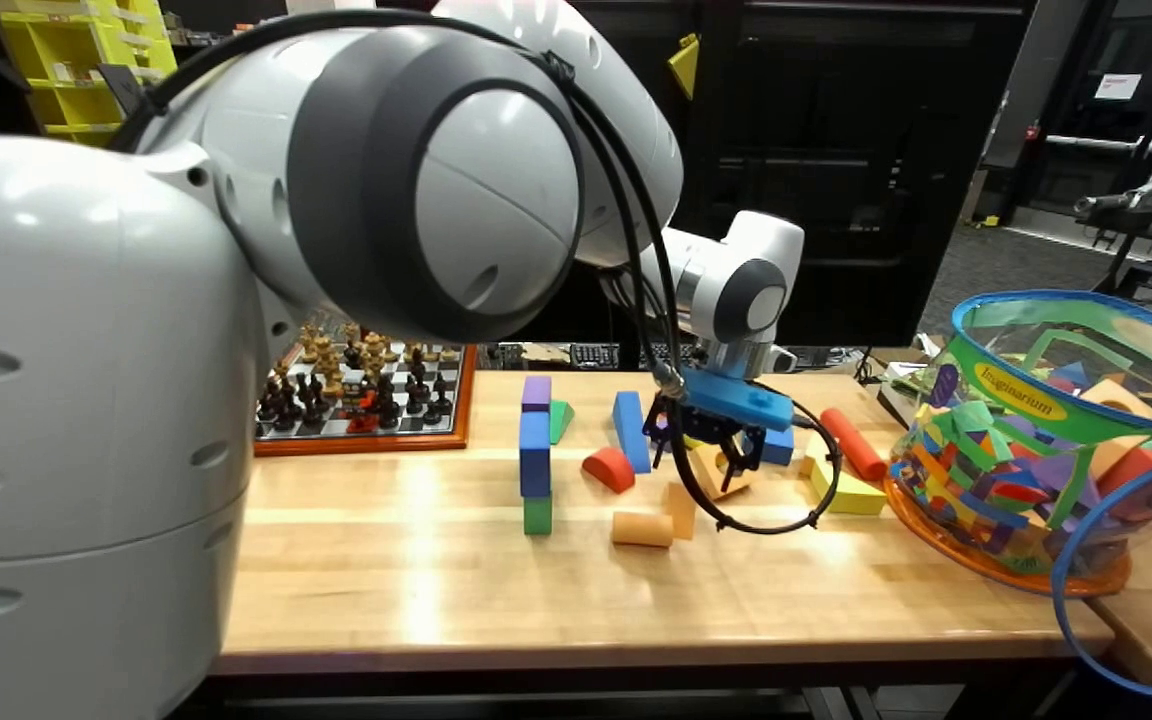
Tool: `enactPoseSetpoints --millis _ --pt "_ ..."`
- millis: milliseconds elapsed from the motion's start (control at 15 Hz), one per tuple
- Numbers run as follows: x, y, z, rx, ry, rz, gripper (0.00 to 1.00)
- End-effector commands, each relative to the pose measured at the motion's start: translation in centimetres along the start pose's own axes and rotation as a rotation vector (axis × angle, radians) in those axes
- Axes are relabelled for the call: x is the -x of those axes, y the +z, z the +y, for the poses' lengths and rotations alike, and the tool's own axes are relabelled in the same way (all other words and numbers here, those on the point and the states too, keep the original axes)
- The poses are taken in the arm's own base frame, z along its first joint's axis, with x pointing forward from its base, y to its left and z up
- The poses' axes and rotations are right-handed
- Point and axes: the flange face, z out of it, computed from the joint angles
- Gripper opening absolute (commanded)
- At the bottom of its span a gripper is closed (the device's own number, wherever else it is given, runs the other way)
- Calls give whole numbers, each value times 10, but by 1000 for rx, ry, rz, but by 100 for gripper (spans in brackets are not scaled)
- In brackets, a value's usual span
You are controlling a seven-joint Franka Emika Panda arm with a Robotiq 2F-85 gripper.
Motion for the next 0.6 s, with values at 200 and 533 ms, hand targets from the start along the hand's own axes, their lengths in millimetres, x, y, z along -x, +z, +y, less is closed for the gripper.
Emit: enactPoseSetpoints --millis 200,533 --pt "-9 3 0 2 -8 -3 100" --pt "-19 13 3 -10 -15 -17 100"
